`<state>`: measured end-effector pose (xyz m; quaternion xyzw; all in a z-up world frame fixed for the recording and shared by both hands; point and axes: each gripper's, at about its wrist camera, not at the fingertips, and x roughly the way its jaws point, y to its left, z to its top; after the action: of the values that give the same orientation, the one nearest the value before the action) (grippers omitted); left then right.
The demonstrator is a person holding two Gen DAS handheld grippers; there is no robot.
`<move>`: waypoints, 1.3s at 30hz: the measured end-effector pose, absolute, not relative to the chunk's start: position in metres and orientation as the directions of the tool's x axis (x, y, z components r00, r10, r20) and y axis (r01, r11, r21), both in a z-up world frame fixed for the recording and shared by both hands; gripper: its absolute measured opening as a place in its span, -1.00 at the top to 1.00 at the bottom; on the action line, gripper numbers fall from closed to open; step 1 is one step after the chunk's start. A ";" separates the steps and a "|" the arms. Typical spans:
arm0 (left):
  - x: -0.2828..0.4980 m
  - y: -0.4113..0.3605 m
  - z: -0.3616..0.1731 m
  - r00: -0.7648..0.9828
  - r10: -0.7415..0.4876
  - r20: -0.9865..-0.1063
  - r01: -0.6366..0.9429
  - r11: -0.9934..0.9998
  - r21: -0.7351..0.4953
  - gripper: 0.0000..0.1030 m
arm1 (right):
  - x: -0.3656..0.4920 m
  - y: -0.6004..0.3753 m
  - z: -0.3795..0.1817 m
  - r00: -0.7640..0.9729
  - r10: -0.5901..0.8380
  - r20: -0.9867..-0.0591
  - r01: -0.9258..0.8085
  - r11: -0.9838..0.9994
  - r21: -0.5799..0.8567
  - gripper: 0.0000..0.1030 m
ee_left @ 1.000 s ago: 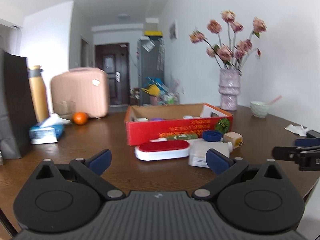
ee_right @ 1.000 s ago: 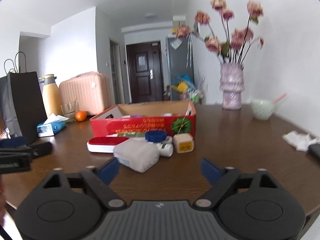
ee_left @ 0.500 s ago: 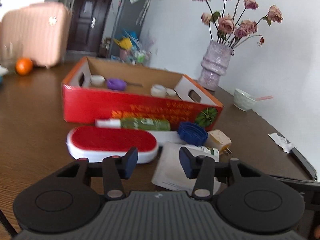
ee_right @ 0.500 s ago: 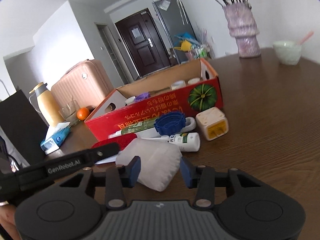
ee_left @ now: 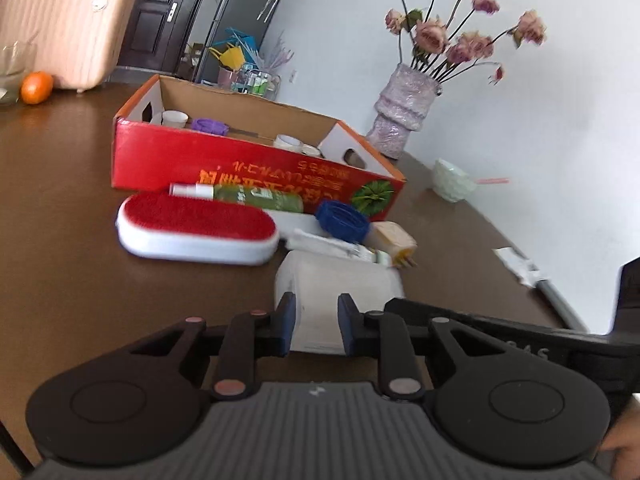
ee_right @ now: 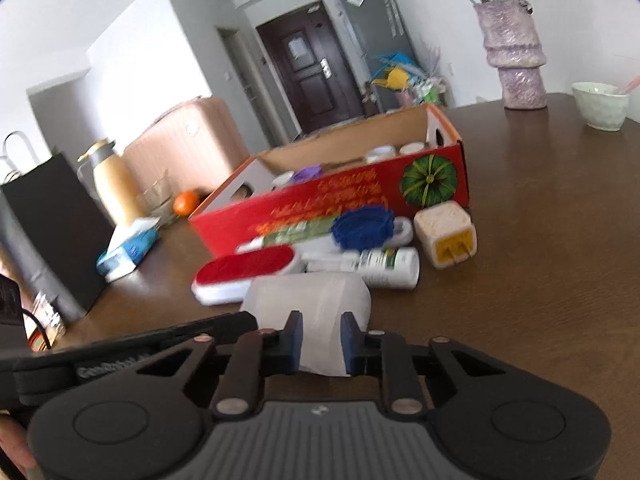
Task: Organize rigid objects
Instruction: 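Grasp the white plastic jug with the right tool, then carry the white jug into the red box and open the right tool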
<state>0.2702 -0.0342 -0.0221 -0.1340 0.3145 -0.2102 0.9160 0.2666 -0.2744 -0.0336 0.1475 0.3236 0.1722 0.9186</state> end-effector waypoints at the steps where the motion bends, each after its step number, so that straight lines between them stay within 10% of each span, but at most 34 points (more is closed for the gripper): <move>1: 0.259 -0.031 -0.019 0.713 -0.475 -0.515 0.302 0.872 -0.385 0.55 | 0.259 -0.275 -0.032 0.715 0.430 -0.551 -0.235 0.890 0.390 0.63; 9: 0.241 -0.029 -0.026 0.724 -0.441 -0.531 0.277 0.890 -0.362 0.48 | 0.244 -0.274 -0.032 0.715 0.430 -0.552 -0.225 0.888 0.401 0.54; 13: 0.250 -0.026 -0.029 0.719 -0.437 -0.541 0.262 0.891 -0.372 0.12 | 0.255 -0.274 -0.034 0.709 0.431 -0.558 -0.200 0.882 0.428 0.51; 19: 0.255 -0.023 -0.032 0.698 -0.487 -0.525 0.276 0.860 -0.430 0.50 | 0.259 -0.273 -0.038 0.711 0.440 -0.548 -0.177 0.867 0.466 0.53; 39: 0.334 -0.019 0.039 0.794 -0.476 -0.379 0.301 0.848 -0.436 0.55 | 0.332 -0.263 0.036 0.815 0.391 -0.428 -0.226 0.894 0.386 0.57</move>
<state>0.3345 -0.0192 0.0394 -0.1795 0.2439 -0.2088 0.9299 0.3321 -0.2626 0.0359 0.1605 0.2559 0.1643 0.9390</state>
